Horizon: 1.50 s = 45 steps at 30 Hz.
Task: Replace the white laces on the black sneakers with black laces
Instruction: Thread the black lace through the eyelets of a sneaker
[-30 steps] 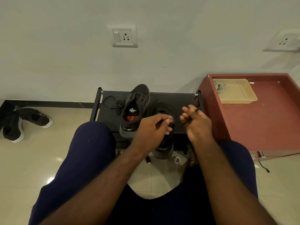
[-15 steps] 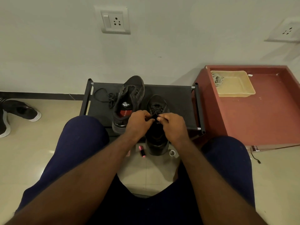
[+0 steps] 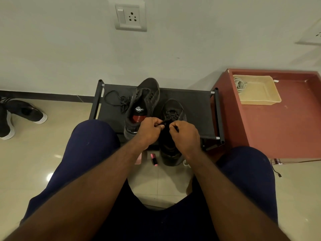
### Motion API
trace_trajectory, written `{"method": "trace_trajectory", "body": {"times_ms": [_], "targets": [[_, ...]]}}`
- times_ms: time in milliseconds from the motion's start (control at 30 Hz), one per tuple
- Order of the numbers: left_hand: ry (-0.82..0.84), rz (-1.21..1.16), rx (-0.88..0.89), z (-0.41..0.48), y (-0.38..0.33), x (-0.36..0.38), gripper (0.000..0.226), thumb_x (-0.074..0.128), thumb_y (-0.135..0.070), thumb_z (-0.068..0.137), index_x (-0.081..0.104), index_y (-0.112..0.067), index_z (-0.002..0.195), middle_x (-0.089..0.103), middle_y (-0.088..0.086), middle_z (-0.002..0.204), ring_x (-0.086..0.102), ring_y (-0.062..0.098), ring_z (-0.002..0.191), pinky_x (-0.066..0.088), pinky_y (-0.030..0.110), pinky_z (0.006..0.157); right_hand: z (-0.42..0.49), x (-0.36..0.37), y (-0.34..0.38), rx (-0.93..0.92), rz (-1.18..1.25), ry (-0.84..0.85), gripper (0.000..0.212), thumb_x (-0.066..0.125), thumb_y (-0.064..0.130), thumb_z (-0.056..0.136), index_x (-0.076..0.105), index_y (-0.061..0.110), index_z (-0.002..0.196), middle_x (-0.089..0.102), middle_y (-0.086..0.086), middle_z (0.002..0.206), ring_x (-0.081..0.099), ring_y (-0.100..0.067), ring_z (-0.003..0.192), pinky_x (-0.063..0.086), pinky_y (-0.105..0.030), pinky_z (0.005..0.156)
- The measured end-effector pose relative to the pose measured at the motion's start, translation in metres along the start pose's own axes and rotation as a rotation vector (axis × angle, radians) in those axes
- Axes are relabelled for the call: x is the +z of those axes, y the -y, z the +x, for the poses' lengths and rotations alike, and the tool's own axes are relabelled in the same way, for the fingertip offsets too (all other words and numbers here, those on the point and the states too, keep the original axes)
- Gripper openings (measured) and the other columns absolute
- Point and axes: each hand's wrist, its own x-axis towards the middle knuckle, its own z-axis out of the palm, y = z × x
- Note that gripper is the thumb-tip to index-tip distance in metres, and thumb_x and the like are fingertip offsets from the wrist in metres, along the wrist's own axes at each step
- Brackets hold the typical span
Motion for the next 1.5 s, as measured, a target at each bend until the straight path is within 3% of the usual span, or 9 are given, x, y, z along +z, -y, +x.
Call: {"method": "trace_trajectory", "body": {"times_ms": [233,367,533,633,767,933,1133,1300,1500], "targets": [[0.006,-0.009,0.022,-0.004,-0.003,-0.001,0.017,0.063,-0.008,0.093,0.072,-0.024,0.094,0.073,-0.002,0.088,0.07,0.009,0.088,0.056,0.024,0.08,-0.001,0.001,0.005,0.016,-0.006,-0.028,0.022,0.052,0.035,0.1,0.072,0.024,0.104,0.071,0.002,0.094,0.064,-0.017,0.082,0.055,-0.037,0.074],[0.021,-0.006,0.032,-0.008,-0.007,-0.001,0.019,0.06,-0.009,0.096,0.071,-0.017,0.109,0.072,-0.005,0.096,0.066,0.002,0.089,0.049,0.009,0.068,0.001,0.003,0.007,0.004,-0.116,-0.029,0.026,0.049,0.036,0.101,0.072,0.024,0.107,0.07,0.001,0.097,0.065,-0.021,0.088,0.051,-0.034,0.072],[0.002,-0.145,-0.029,-0.01,-0.012,0.002,0.022,0.048,-0.017,0.103,0.068,-0.012,0.111,0.07,0.003,0.102,0.065,0.013,0.095,0.054,0.023,0.08,0.007,0.008,0.003,0.002,-0.183,-0.109,0.022,0.057,0.035,0.099,0.074,0.023,0.107,0.055,-0.002,0.113,0.047,-0.023,0.114,0.041,-0.043,0.094],[-0.043,-0.159,-0.078,-0.008,-0.01,0.007,0.018,0.053,-0.019,0.101,0.068,-0.009,0.106,0.069,0.007,0.097,0.063,0.015,0.086,0.053,0.027,0.074,0.009,0.008,-0.002,0.028,-0.063,-0.03,0.018,0.06,0.03,0.098,0.073,0.021,0.105,0.05,0.0,0.126,0.039,-0.021,0.127,0.035,-0.047,0.104],[-0.102,-0.119,-0.075,-0.004,-0.012,0.013,0.015,0.054,-0.018,0.1,0.065,-0.008,0.102,0.066,0.005,0.092,0.058,0.013,0.083,0.046,0.021,0.067,0.013,0.004,-0.002,0.043,0.074,0.076,0.008,0.061,0.026,0.091,0.068,0.023,0.094,0.053,0.001,0.123,0.051,-0.018,0.114,0.04,-0.046,0.102],[-0.279,0.218,0.121,-0.01,-0.018,0.018,0.013,0.048,-0.011,0.098,0.055,-0.009,0.088,0.059,0.005,0.085,0.055,0.021,0.079,0.044,0.035,0.066,0.022,0.01,-0.006,0.045,0.184,0.105,0.019,0.043,0.047,0.065,0.051,0.037,0.052,0.049,-0.001,0.078,0.046,-0.019,0.068,0.043,-0.04,0.068],[-0.356,0.285,0.09,-0.011,-0.017,0.009,0.012,0.05,-0.016,0.1,0.056,-0.014,0.089,0.06,0.002,0.083,0.058,0.019,0.076,0.045,0.033,0.061,0.025,0.01,-0.007,-0.002,0.192,0.139,0.024,0.045,0.044,0.075,0.058,0.043,0.054,0.051,0.004,0.066,0.048,-0.016,0.059,0.049,-0.038,0.061],[-0.296,0.367,0.025,-0.001,-0.014,0.006,0.014,0.056,-0.021,0.098,0.061,-0.008,0.094,0.067,0.012,0.093,0.064,0.029,0.086,0.056,0.041,0.075,0.026,0.012,-0.014,0.045,0.166,0.115,0.028,0.049,0.041,0.087,0.071,0.025,0.082,0.068,0.001,0.092,0.065,-0.017,0.08,0.058,-0.044,0.077],[-0.055,-0.129,-0.115,0.006,-0.014,0.008,0.01,0.062,-0.021,0.096,0.067,-0.012,0.094,0.067,0.006,0.082,0.063,0.018,0.075,0.056,0.034,0.065,0.025,0.004,-0.011,0.053,0.168,0.084,0.018,0.061,0.028,0.092,0.073,0.02,0.081,0.071,0.003,0.083,0.066,-0.015,0.078,0.059,-0.043,0.075]]}}
